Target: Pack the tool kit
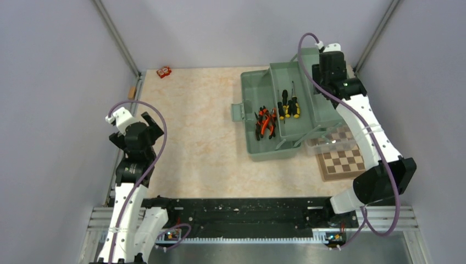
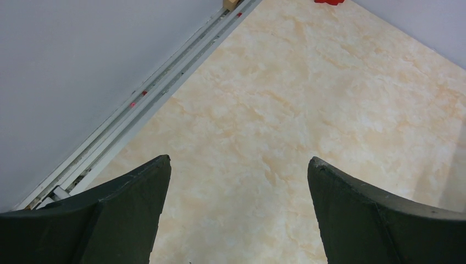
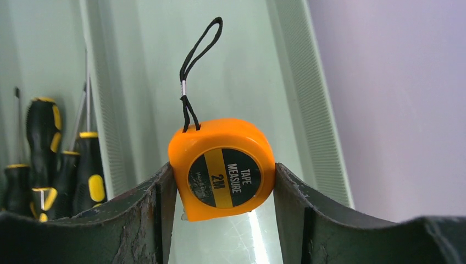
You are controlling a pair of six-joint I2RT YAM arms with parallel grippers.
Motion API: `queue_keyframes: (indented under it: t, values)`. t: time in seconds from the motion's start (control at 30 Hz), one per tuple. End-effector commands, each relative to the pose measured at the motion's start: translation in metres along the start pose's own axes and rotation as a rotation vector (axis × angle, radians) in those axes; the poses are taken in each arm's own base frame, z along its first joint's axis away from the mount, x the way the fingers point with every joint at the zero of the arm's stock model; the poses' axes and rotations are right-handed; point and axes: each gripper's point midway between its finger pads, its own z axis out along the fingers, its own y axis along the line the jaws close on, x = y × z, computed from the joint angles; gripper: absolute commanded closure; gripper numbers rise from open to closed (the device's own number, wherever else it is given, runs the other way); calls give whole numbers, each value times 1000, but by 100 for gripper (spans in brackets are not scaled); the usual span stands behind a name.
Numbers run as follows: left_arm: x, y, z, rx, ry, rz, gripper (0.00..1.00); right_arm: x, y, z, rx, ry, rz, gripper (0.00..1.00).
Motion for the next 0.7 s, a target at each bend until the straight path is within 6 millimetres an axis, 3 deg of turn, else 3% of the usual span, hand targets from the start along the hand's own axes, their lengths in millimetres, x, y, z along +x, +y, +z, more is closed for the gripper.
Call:
queue_keyframes:
  t: [0.0,0.17,0.23,0.43,0.67]
  values:
    - [-3,-17,2,74,1,-11,1,6,4,6,-19,-6,45,68]
    - [8,-43,6,176,99,14,1,9,0,7,3,-3,75,50]
    - [11,-56,5,223,145,7,1,6,-2,3,5,-19,87,34]
    - [26,-91,0,358,269,-59,3,-1,-14,-16,17,-96,143,5]
    - [39,-144,-23,489,365,-80,4,-18,-13,-50,-90,-241,253,1]
